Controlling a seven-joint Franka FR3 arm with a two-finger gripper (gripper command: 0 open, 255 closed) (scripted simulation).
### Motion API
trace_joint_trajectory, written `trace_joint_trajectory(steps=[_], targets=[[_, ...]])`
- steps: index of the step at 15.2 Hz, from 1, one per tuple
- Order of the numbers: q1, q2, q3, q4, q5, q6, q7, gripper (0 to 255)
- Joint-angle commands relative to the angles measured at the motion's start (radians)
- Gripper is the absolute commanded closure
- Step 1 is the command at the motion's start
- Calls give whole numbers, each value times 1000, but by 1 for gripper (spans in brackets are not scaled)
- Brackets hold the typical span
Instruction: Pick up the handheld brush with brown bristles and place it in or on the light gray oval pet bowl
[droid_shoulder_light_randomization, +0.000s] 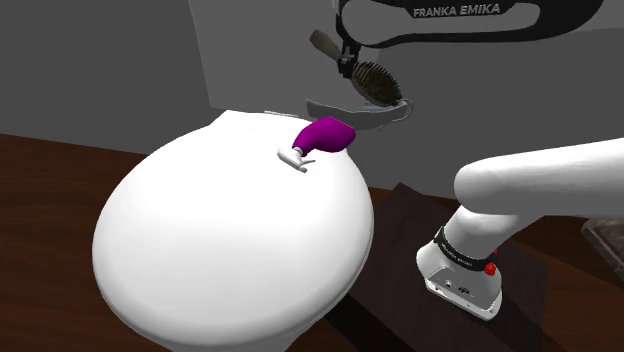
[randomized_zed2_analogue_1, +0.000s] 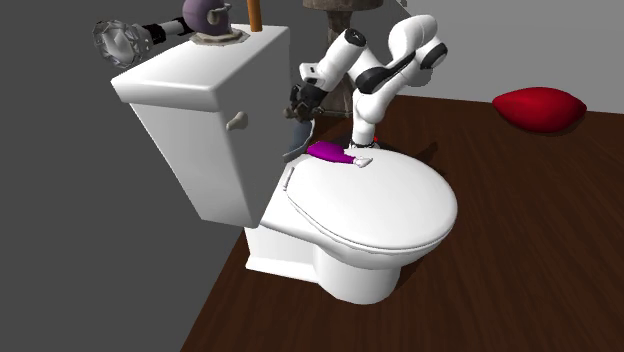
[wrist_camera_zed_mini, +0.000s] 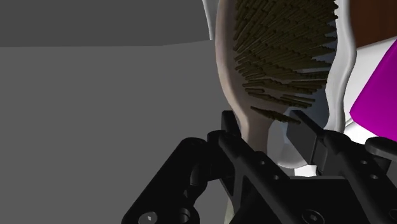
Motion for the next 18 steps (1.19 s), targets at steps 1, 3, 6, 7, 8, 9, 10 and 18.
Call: trace_joint_trajectory(steps=[1, 3, 6, 7, 8, 9, 10, 18], targets=[[-46, 28, 10, -41, -153, 37, -15, 0], [-46, 30, 16, -44, -152, 39, -8, 0], [-122, -16, 54, -21, -88, 30, -76, 0], [-132, -36, 66, 4, -64, -1, -94, 0], [-154, -62, 83, 30, -32, -32, -120, 0], [-178, -88, 99, 57, 0, -63, -146, 0], [-201, -112, 112, 79, 29, -87, -170, 0], [-323, -220, 164, 79, 163, -86, -285, 0]])
